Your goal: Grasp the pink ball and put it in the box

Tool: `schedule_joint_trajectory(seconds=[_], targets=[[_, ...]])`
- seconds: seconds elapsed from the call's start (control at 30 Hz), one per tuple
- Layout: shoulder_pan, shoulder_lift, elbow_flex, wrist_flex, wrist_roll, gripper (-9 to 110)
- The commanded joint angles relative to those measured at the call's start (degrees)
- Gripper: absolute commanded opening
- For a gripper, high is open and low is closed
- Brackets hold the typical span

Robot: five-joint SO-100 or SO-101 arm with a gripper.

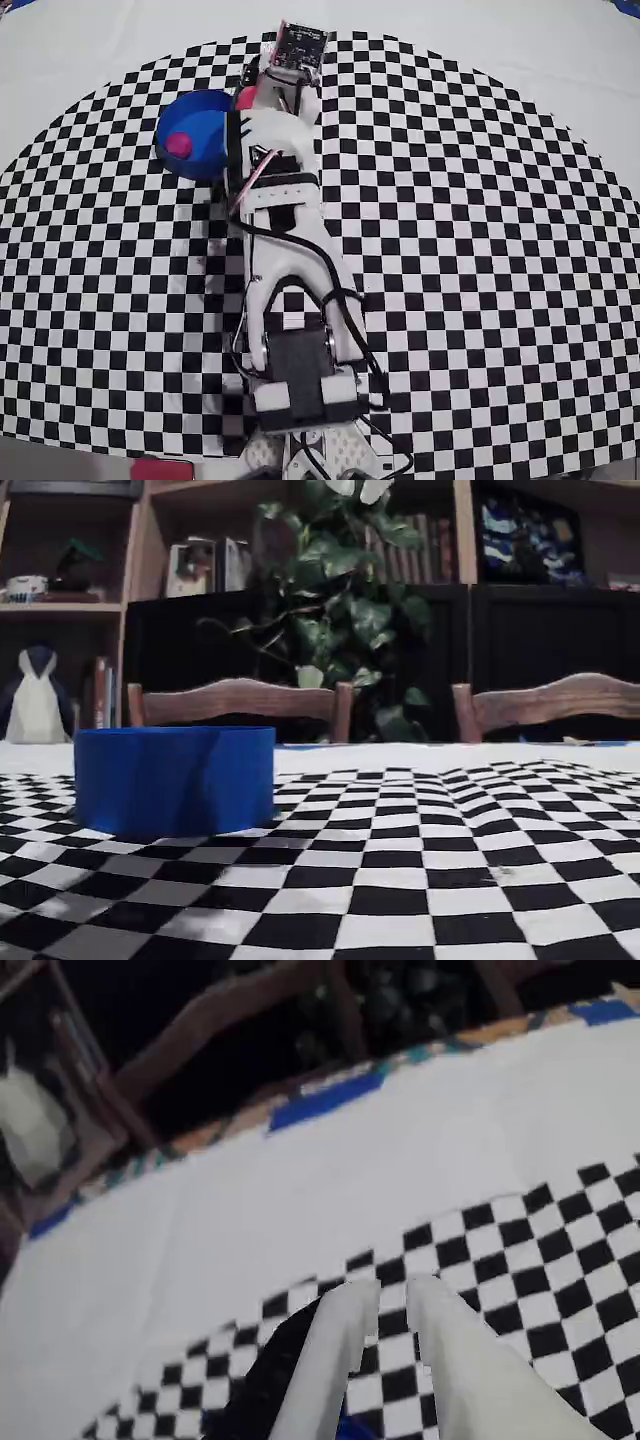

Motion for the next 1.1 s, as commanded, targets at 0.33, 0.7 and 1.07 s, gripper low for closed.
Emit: schedule_joint_trajectory(seconds=[0.33,0.7,1.07], targets=[[8.0,28.7,26.0,0.7,41.6,0],[6.4,55.6,35.2,36.9,59.7,0],[5.9,74.4,48.3,54.6,62.1,0]])
